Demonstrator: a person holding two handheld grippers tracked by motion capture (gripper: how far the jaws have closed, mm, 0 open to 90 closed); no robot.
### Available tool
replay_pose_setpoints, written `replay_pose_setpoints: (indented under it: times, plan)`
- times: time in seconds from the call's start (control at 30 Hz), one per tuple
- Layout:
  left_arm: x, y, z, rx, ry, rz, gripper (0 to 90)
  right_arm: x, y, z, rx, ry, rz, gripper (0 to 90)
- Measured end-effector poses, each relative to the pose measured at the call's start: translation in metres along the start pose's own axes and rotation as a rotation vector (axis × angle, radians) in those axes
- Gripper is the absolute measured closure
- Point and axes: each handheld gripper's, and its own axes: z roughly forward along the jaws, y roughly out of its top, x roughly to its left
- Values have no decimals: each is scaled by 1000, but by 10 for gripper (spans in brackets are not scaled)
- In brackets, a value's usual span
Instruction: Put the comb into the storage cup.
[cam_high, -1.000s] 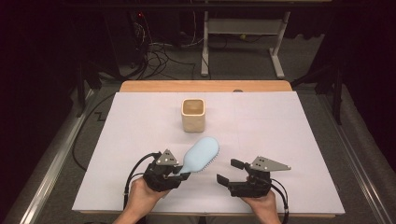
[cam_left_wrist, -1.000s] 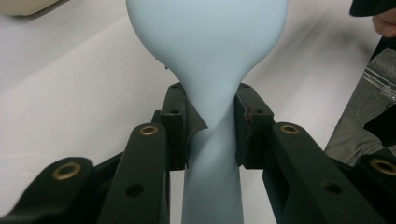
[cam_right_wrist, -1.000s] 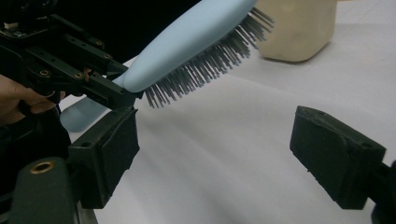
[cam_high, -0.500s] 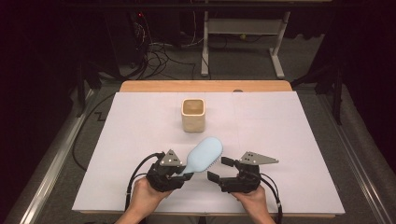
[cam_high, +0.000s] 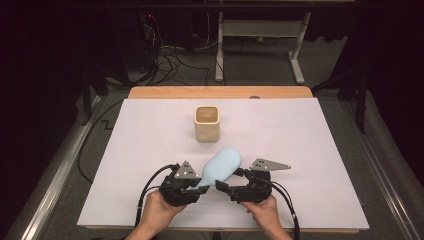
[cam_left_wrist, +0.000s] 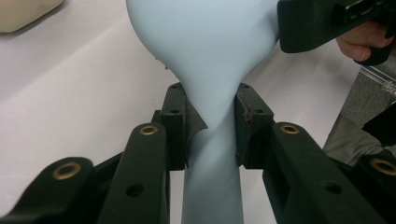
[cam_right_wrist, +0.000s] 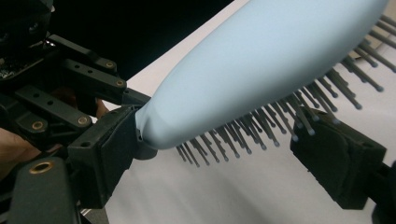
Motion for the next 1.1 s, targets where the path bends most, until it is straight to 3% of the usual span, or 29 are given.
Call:
replay_pose_setpoints:
  times: [1.1]
  plan:
    - [-4,0,3,-1,26,19,695,3,11,24,35,14,65,185]
